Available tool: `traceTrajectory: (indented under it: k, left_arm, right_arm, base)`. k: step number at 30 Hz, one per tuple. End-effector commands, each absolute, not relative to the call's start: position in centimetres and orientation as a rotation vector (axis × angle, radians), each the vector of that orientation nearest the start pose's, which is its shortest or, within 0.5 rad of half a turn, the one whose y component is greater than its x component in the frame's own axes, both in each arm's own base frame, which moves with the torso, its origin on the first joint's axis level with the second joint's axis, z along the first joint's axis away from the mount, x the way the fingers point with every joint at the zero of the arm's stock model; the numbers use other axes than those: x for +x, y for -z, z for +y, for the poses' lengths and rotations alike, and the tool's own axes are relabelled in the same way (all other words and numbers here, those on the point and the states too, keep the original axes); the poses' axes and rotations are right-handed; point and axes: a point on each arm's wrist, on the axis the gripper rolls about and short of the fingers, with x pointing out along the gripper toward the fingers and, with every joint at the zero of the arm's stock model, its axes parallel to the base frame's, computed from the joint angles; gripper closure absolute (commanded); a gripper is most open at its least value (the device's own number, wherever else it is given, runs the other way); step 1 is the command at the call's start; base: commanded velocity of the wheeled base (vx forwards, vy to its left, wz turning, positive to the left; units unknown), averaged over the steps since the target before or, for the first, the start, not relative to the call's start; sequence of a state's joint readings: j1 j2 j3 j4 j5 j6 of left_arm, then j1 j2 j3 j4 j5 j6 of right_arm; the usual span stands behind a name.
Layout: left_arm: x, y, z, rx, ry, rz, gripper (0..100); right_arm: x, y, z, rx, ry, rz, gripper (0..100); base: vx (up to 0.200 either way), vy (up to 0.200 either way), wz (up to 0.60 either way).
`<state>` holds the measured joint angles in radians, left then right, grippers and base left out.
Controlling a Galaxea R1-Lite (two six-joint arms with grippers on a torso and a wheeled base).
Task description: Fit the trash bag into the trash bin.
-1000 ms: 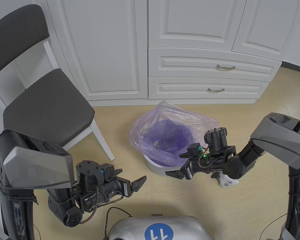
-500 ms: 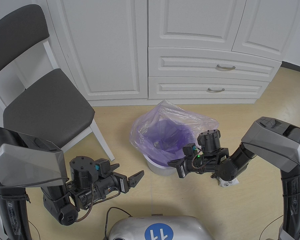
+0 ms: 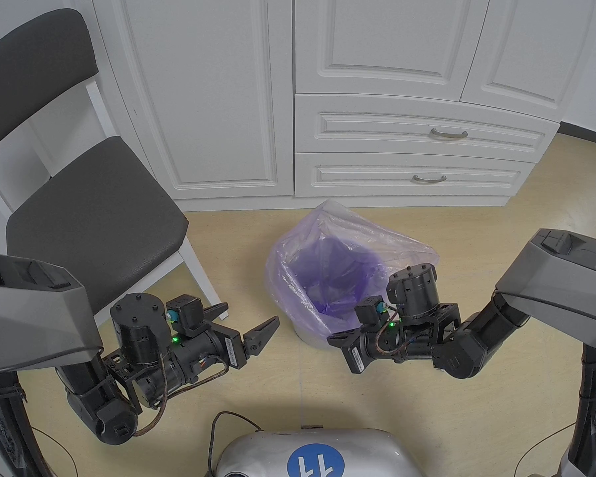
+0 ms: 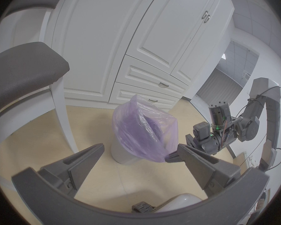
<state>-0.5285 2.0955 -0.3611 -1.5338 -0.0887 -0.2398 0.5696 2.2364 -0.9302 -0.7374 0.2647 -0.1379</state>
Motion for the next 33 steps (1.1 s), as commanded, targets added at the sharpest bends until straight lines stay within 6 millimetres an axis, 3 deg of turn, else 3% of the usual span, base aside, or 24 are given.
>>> traceTrajectory:
  k: [1,4,7,8,13,21,26,33]
  left_arm:
    - [25.4,-6.0,-15.0,-0.190,0.590,0.255,0]
    - [25.5,-5.9,-15.1,-0.190,0.589,0.258,0]
    - [25.6,-5.8,-15.1,-0.191,0.589,0.258,0]
    - [25.7,-5.7,-15.2,-0.191,0.589,0.258,0]
    - [25.9,-5.7,-15.5,-0.195,0.596,0.253,0]
    - [27.4,-5.9,-17.9,-0.206,0.522,0.180,0]
    - [27.2,-7.2,-19.3,-0.186,0.559,0.166,0]
    - [29.5,-10.8,-22.6,-0.078,0.506,0.299,0]
  right_arm:
    - [31.3,-3.4,22.1,-0.229,-0.873,0.537,100]
    - [31.1,-2.9,22.4,-0.236,-0.882,0.564,100]
    - [31.9,-0.3,23.4,-0.249,-0.878,0.605,100]
    - [32.3,0.3,23.7,-0.255,-0.864,0.609,0]
    - [33.0,0.6,24.1,-0.225,-0.818,0.589,0]
    - [29.9,-3.5,24.0,-0.213,-0.852,0.555,0]
    - [28.3,-5.6,23.5,-0.215,-0.861,0.511,0]
    - [26.7,-9.8,21.1,-0.193,-0.838,0.425,0]
  base:
    - [0.000,0.000,0.00]
    - [0.000,0.000,0.00]
    - [0.000,0.000,0.00]
    - [0.000,0.000,0.00]
    - [0.000,0.000,0.00]
    - [0.000,0.000,0.00]
    - [0.000,0.000,0.00]
    - [0.000,0.000,0.00]
